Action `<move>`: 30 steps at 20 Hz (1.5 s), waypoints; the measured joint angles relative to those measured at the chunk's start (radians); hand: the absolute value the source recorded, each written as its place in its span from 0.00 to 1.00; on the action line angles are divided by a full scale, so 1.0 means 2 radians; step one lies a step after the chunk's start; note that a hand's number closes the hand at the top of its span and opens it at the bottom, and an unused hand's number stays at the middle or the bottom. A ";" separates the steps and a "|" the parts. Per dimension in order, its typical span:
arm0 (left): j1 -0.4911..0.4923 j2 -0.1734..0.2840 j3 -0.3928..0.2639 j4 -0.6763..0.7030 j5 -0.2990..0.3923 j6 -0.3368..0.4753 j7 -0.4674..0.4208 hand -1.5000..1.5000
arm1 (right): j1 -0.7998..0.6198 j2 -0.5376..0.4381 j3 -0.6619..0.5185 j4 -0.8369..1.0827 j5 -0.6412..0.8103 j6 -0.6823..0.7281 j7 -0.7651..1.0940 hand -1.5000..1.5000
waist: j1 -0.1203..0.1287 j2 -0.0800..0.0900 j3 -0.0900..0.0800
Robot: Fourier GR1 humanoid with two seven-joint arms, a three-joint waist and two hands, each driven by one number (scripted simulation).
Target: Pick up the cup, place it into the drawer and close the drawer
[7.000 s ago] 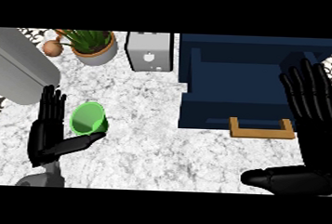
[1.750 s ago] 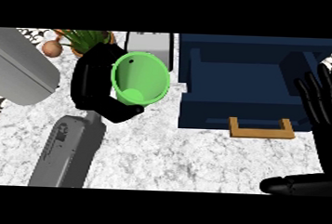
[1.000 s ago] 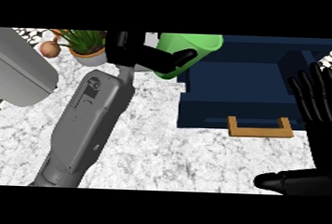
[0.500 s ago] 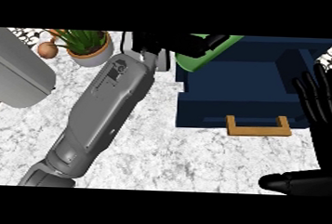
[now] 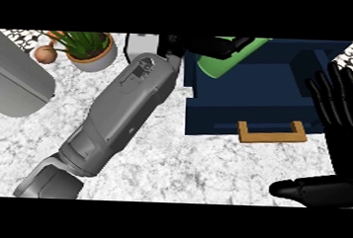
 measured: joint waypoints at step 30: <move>-0.053 0.000 -0.174 0.097 0.137 0.041 -0.039 0.00 | -0.023 0.002 0.000 0.014 -0.050 0.027 -0.008 0.00 | -0.029 0.008 0.000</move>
